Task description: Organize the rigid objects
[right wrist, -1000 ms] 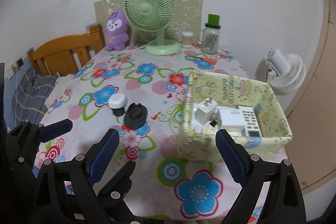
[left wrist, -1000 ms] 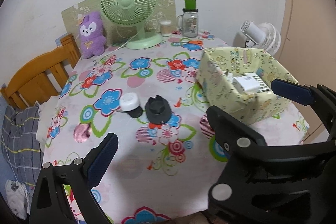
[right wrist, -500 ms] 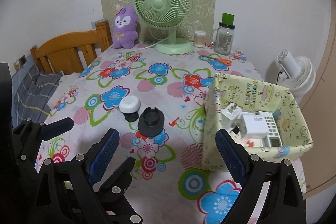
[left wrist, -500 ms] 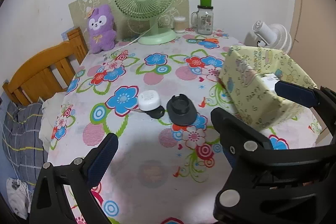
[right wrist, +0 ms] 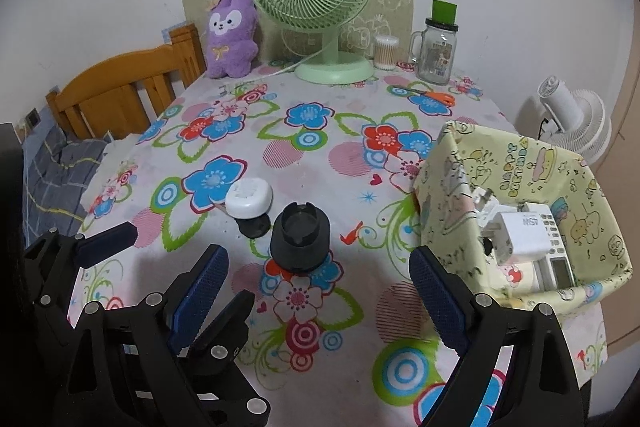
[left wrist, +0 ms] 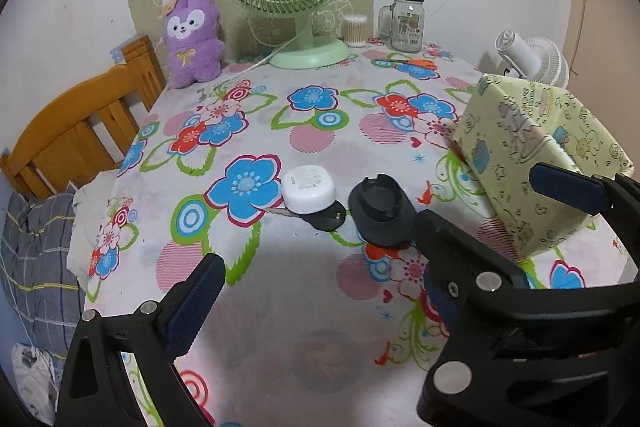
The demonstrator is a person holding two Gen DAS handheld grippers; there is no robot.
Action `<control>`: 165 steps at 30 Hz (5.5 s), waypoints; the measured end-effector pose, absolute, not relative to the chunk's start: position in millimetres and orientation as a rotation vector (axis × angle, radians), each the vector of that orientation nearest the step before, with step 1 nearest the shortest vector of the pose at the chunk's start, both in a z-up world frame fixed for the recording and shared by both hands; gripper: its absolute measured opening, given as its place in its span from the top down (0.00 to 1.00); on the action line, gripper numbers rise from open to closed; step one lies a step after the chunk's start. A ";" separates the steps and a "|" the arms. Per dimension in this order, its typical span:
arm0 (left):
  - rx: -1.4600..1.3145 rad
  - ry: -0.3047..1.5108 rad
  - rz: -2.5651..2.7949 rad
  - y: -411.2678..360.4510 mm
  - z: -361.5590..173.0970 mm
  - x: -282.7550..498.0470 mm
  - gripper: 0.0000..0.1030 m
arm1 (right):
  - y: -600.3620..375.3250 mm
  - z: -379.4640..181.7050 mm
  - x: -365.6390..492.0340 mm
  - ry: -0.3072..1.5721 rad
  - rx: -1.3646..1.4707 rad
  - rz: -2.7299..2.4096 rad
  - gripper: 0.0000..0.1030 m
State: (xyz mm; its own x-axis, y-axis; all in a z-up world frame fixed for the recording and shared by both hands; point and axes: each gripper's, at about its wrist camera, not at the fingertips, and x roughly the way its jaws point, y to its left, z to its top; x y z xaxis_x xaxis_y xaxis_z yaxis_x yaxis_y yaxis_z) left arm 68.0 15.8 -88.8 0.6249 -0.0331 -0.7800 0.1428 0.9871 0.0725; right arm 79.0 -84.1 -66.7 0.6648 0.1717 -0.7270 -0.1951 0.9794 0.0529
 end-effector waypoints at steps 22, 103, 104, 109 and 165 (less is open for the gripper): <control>0.129 0.984 -0.135 30.7 -132.7 121.6 0.02 | -63.8 -114.6 140.4 0.950 -0.021 0.217 0.28; 0.104 0.863 -0.072 6.5 -91.0 77.7 0.50 | -84.9 -77.7 103.3 0.870 -0.035 0.251 0.63; 0.103 0.860 -0.069 5.7 -89.6 74.6 0.50 | -85.6 -76.7 101.5 0.868 -0.037 0.253 0.63; 0.090 0.854 -0.059 2.1 -84.1 62.2 0.50 | -89.6 -69.3 87.5 0.851 -0.052 0.258 0.63; 0.095 0.734 -0.103 -78.7 -8.9 30.9 0.50 | -174.9 7.6 50.6 0.716 -0.050 0.223 0.63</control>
